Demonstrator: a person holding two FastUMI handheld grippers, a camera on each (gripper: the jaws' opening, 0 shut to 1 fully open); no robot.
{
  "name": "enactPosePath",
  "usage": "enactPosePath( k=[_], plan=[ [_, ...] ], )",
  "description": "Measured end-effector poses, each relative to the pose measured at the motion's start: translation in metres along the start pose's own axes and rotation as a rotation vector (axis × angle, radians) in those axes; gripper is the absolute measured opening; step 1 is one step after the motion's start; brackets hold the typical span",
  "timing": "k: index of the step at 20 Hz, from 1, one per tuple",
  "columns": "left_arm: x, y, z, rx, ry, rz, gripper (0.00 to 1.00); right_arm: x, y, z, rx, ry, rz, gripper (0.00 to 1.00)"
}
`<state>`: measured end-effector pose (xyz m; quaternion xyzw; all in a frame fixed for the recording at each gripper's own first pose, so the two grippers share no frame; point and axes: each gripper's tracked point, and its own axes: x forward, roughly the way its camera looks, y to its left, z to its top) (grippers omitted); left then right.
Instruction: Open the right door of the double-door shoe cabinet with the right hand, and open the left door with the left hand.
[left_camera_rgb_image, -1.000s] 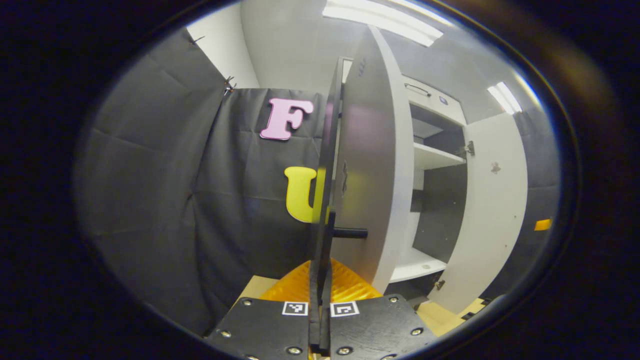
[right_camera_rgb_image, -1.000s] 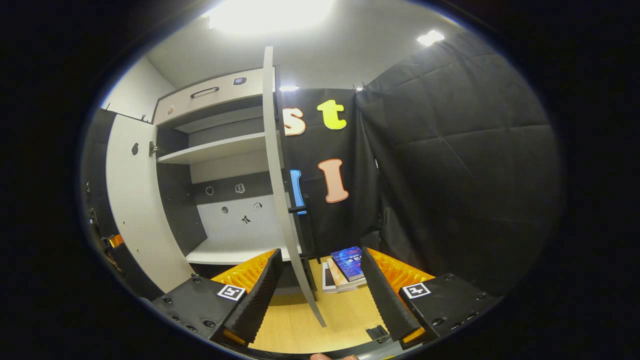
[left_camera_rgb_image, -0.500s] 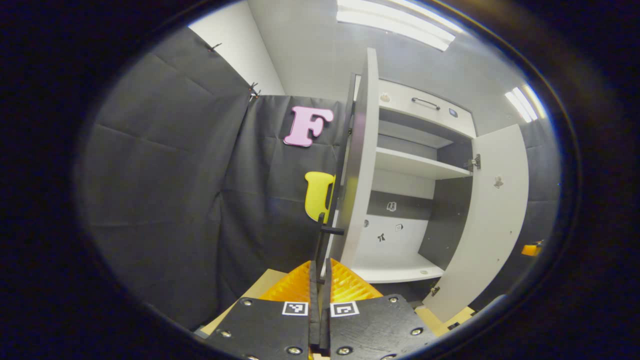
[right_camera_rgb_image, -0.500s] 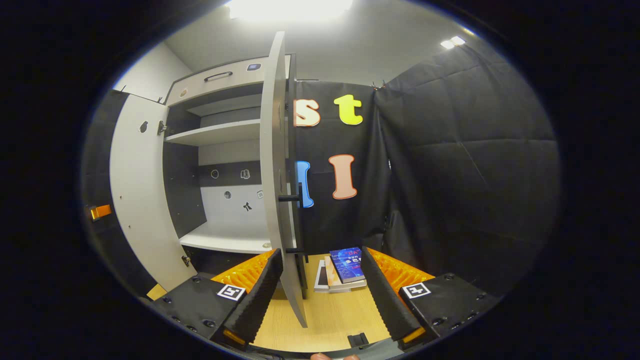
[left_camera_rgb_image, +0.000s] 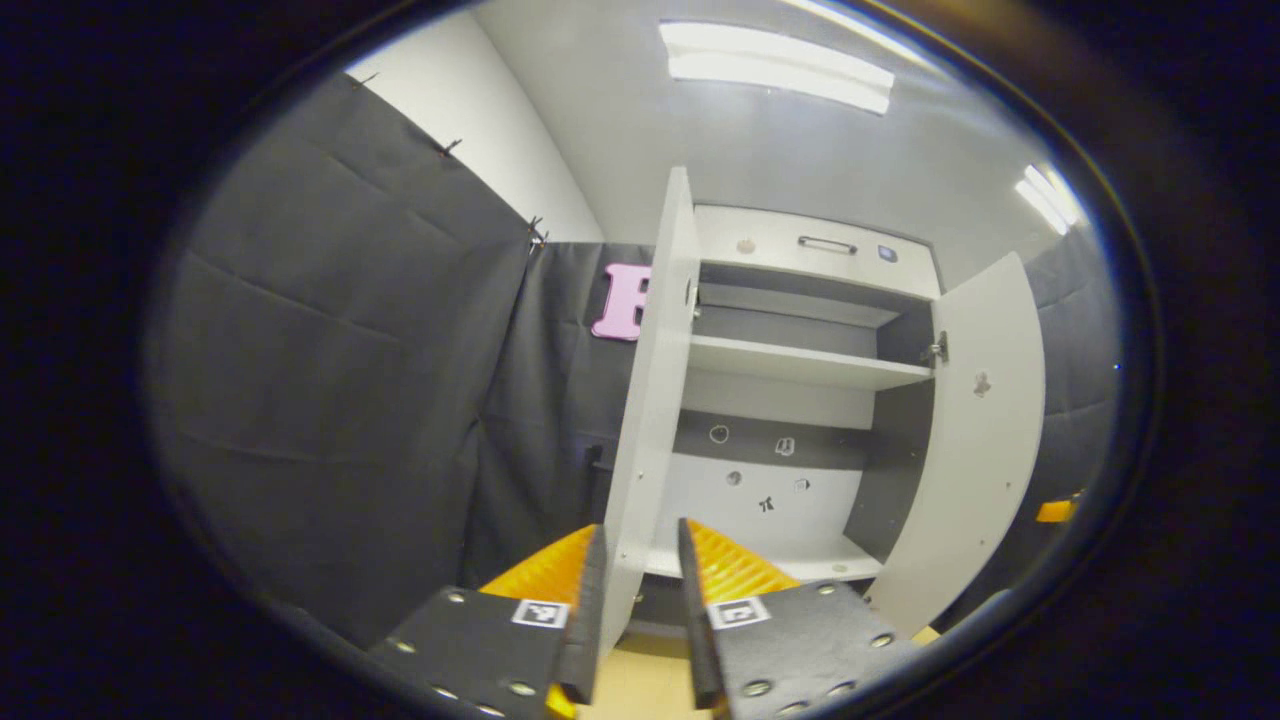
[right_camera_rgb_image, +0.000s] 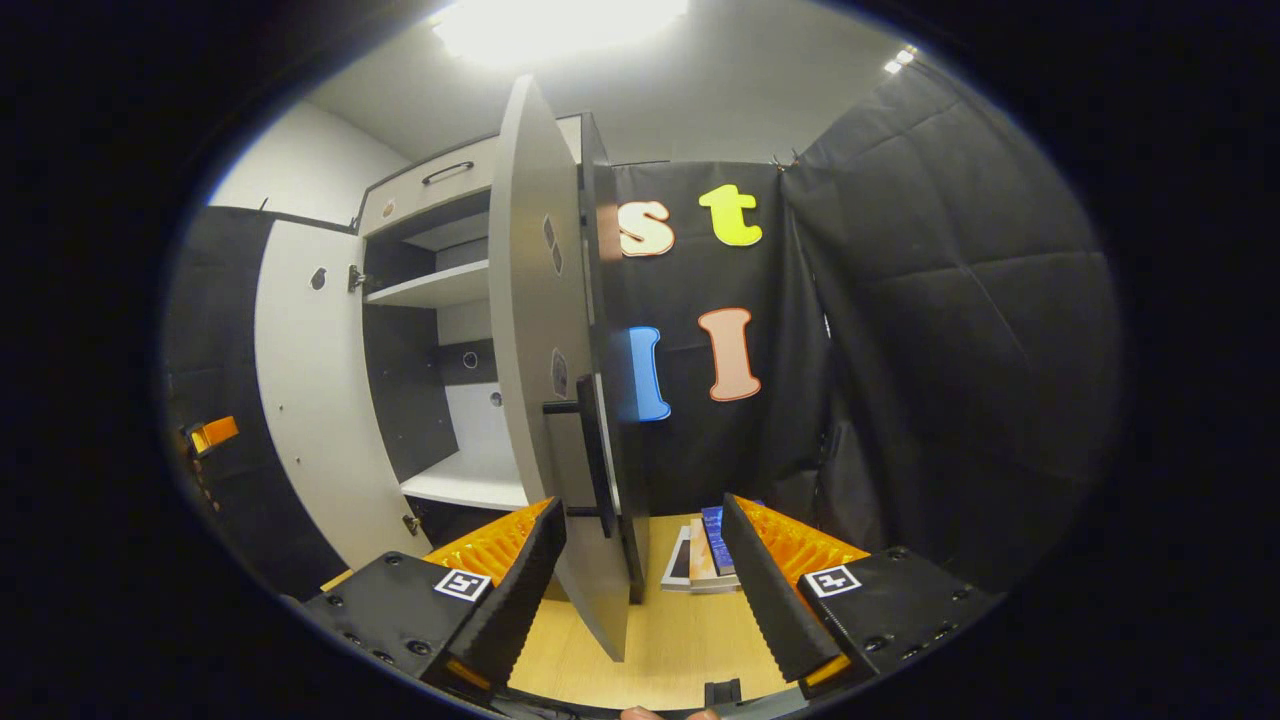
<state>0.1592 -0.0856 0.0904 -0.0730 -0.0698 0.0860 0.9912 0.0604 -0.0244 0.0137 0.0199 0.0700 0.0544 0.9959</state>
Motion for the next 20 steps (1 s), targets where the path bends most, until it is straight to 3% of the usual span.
enactPosePath(
  k=[3, 11, 20],
  plan=[
    [0.002, -0.002, -0.002, 0.014, -0.008, 0.042, 0.96, -0.001, -0.012, 0.006, 0.024, -0.015, 0.028, 0.98],
    [-0.007, -0.040, -0.009, 0.050, -0.027, -0.020, 0.96, 0.006, -0.047, 0.014, 0.061, -0.075, 0.007, 0.98],
    [-0.005, -0.033, -0.013, 0.140, -0.046, -0.035, 0.96, 0.018, -0.028, -0.005, 0.090, -0.135, 0.016, 0.98]
  ],
)
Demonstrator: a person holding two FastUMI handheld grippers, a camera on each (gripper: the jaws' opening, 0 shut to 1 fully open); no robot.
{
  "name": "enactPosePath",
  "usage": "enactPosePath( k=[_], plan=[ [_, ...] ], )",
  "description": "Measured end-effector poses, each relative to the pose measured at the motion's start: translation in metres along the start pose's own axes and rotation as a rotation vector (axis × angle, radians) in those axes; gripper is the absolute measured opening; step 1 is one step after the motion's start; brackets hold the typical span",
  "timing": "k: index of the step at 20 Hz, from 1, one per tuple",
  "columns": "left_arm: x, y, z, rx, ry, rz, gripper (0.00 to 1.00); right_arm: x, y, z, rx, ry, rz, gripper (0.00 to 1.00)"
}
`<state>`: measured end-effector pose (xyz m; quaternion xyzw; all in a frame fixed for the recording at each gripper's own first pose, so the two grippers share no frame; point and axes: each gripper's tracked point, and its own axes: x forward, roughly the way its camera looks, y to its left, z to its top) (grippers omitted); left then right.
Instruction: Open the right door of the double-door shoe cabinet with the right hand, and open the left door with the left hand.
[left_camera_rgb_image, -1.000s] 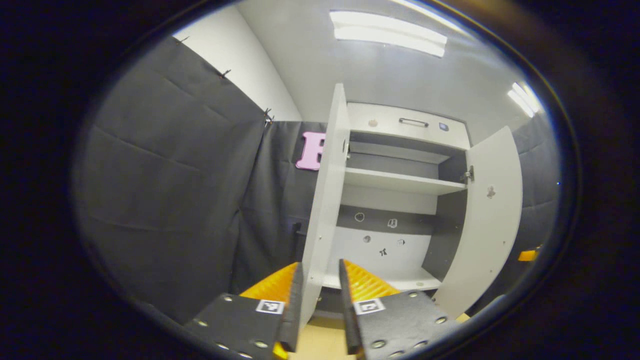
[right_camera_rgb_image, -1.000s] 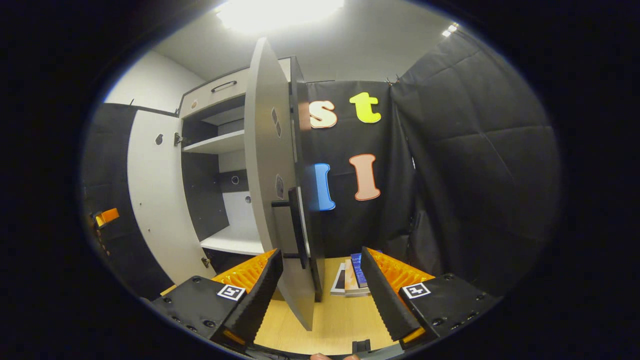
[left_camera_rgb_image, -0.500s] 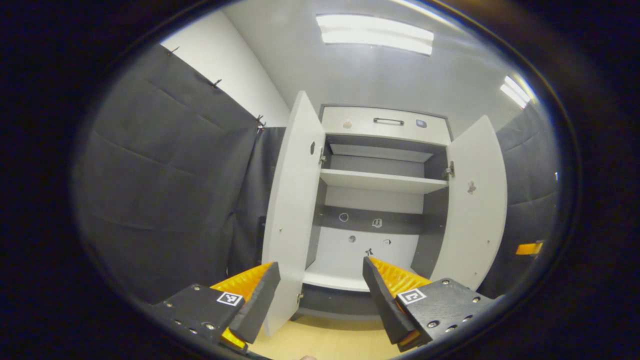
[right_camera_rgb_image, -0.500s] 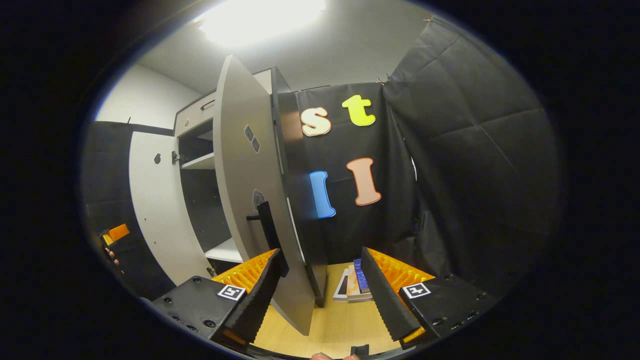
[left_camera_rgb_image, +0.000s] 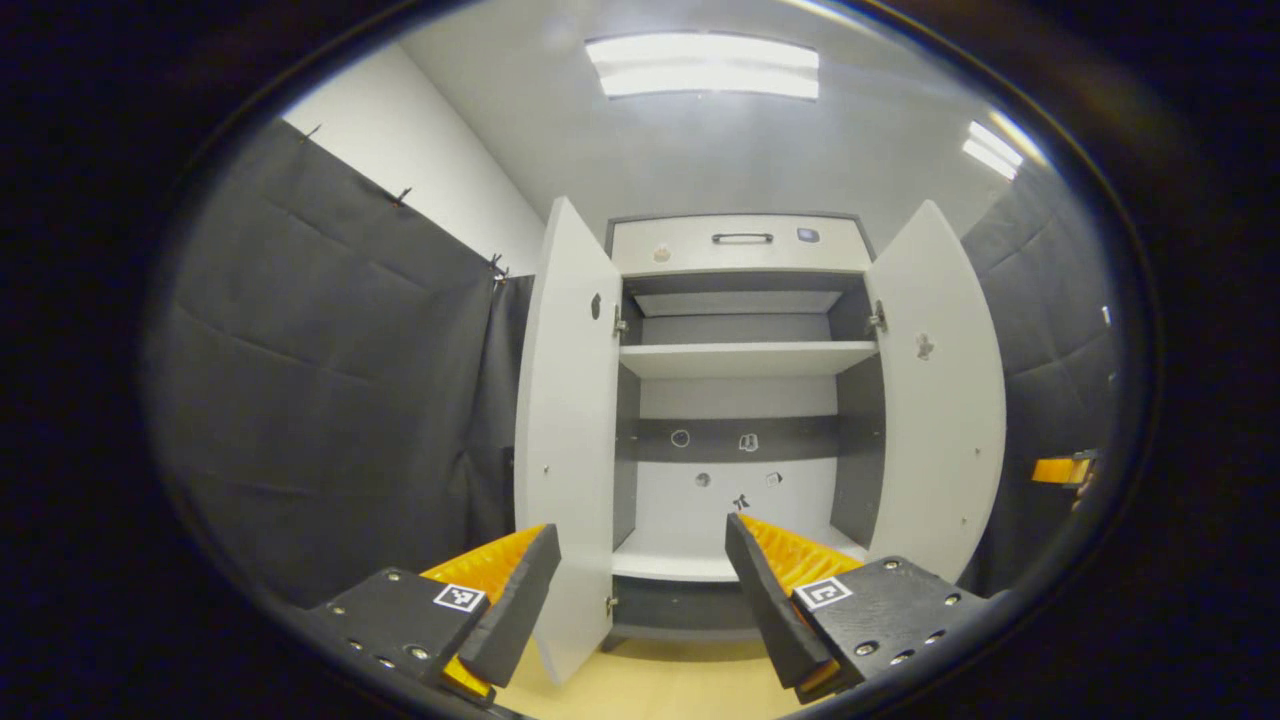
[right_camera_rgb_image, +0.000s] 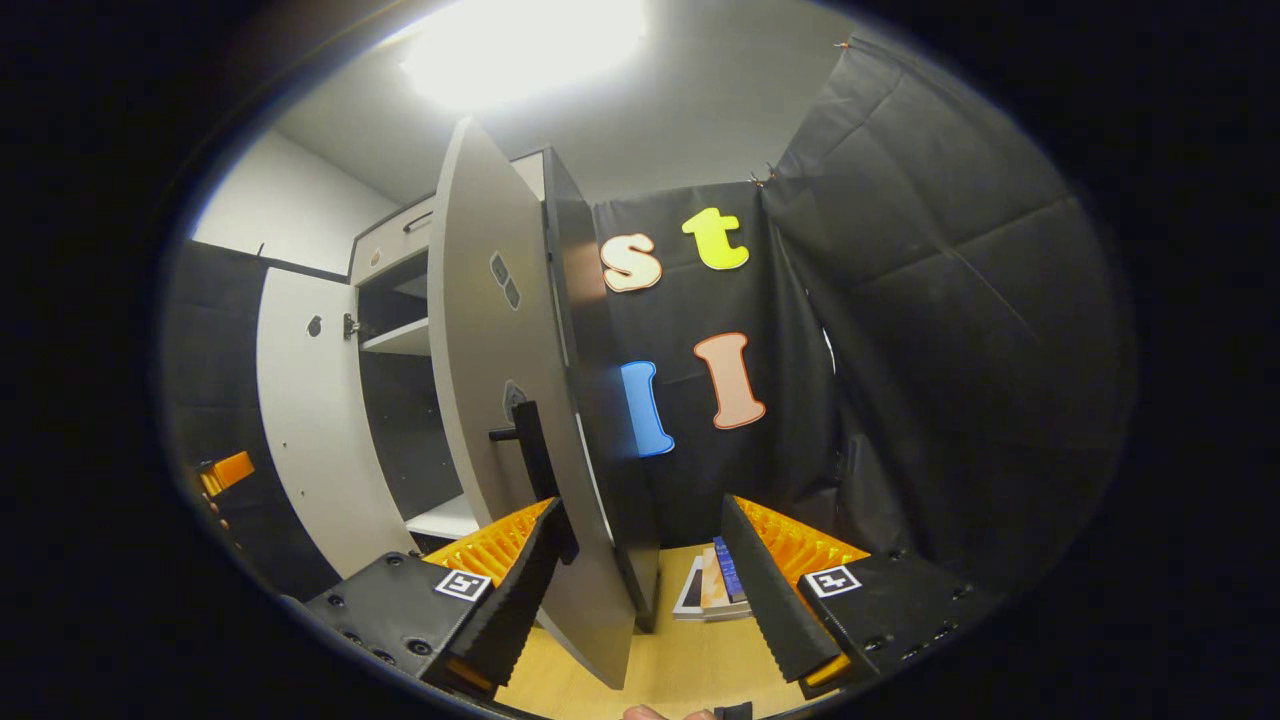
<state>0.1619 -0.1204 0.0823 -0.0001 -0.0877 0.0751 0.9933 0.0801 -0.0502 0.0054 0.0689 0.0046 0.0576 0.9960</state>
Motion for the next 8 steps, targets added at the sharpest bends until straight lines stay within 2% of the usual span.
enactPosePath(
  k=[1, 3, 5, 8],
  plan=[
    [0.000, 0.003, -0.001, -0.008, -0.008, 0.012, 0.96, 0.000, 0.000, -0.003, 0.008, -0.007, -0.012, 0.98],
    [0.002, 0.010, -0.005, -0.066, -0.027, 0.094, 0.96, -0.002, -0.008, -0.012, 0.015, -0.012, -0.061, 0.98],
    [0.001, -0.003, -0.018, -0.070, -0.012, 0.047, 0.96, -0.006, -0.016, -0.027, -0.006, -0.005, -0.108, 0.98],
    [-0.001, 0.004, -0.039, -0.016, 0.037, 0.033, 0.96, -0.009, -0.032, -0.046, -0.080, 0.016, -0.182, 0.98]
  ],
)
